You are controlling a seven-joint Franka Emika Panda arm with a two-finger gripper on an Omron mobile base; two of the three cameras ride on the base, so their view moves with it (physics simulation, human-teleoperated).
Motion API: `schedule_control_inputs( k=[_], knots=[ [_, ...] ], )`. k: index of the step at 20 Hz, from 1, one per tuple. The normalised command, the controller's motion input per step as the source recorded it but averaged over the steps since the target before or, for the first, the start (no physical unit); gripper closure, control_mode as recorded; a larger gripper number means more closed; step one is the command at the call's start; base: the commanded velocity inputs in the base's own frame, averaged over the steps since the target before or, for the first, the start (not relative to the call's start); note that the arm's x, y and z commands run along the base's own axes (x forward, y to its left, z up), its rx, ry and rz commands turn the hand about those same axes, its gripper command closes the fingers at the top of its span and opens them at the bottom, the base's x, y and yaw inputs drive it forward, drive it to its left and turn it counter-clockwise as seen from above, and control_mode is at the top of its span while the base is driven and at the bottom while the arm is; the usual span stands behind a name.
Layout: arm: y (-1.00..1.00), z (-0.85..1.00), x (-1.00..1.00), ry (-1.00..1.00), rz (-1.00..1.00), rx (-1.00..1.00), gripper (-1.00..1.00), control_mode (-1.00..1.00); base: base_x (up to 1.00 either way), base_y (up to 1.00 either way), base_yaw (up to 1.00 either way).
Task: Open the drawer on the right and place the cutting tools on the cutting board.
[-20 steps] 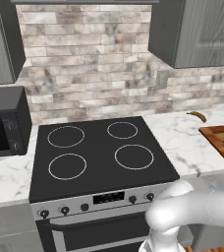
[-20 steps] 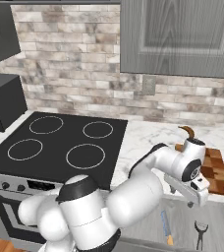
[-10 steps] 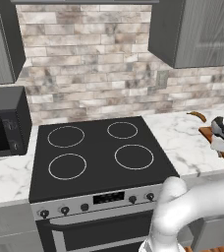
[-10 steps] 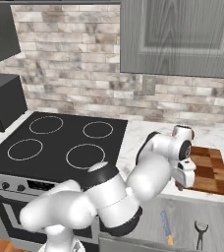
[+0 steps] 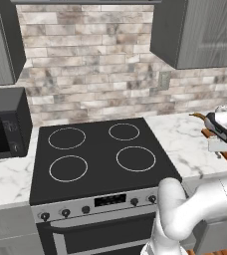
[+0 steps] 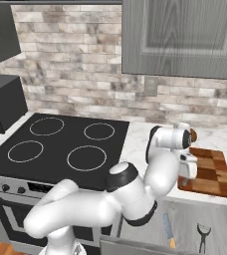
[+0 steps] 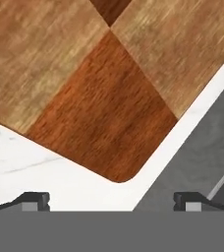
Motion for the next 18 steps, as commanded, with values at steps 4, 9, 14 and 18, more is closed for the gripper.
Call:
schedule_control_inputs(
  k=[4,9,14,18],
  knots=[
    [0.0,-0.51,-0.99,0.02,0.23,-0.01,-1.0,-1.0,0.0,0.0,0.0],
    [0.0,-0.43,-1.0,0.0,0.19,-0.01,-1.0,-1.0,0.0,0.0,0.0],
    [0.0,-0.18,-0.7,-0.04,0.17,-0.02,-1.0,-1.0,0.0,0.0,0.0],
    [0.0,-0.04,0.0,-0.03,0.12,0.07,-1.0,-1.0,0.0,0.0,0.0]
  ],
)
